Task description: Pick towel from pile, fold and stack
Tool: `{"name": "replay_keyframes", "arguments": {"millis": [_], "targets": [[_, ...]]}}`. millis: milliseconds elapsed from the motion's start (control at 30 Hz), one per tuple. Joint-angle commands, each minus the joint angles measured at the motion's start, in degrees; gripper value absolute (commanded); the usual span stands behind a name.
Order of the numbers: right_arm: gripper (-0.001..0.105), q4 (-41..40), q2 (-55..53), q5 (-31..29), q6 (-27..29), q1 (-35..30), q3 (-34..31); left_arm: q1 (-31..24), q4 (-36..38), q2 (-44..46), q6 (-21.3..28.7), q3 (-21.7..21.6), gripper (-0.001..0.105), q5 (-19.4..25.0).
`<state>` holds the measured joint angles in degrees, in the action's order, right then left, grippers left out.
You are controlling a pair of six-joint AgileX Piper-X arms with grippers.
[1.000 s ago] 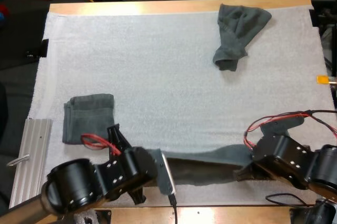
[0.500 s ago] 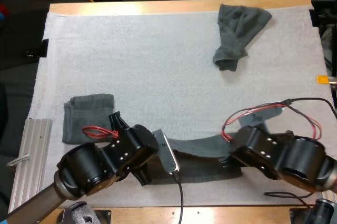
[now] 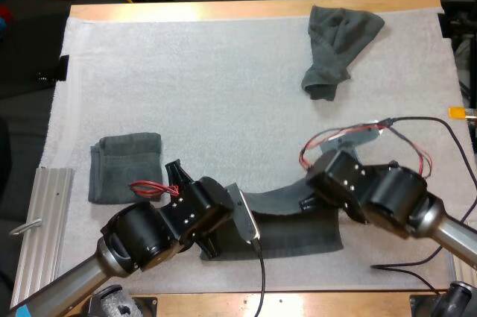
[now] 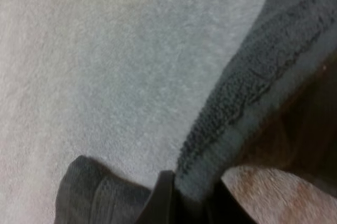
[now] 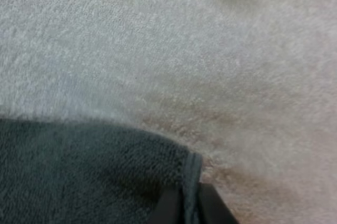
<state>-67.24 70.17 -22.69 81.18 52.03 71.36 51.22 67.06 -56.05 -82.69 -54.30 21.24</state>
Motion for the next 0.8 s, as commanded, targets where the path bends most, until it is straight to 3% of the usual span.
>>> {"name": "replay_keyframes", "arguments": {"millis": [0, 333, 567, 767], "targets": [[0.001, 0.4, 0.5, 2.1, 0.7, -1.5, 0.1, -0.9, -1.8, -0.2, 0.1, -0.1, 0.0, 1.0], [0.001, 5.5, 6.7, 11.0, -1.3, -10.0, 0.1, -11.2, -9.1, -5.7, 5.2, 0.0, 0.0, -7.2], [0.001, 9.4, 10.6, 15.6, -4.0, -14.8, 0.1, -16.5, -12.2, -11.5, 8.4, 0.0, 0.0, -8.8], [0.001, 13.3, 14.7, 19.4, -8.6, -17.8, 0.1, -20.1, -16.6, -15.4, 9.8, 0.0, 0.0, -13.0]]}}
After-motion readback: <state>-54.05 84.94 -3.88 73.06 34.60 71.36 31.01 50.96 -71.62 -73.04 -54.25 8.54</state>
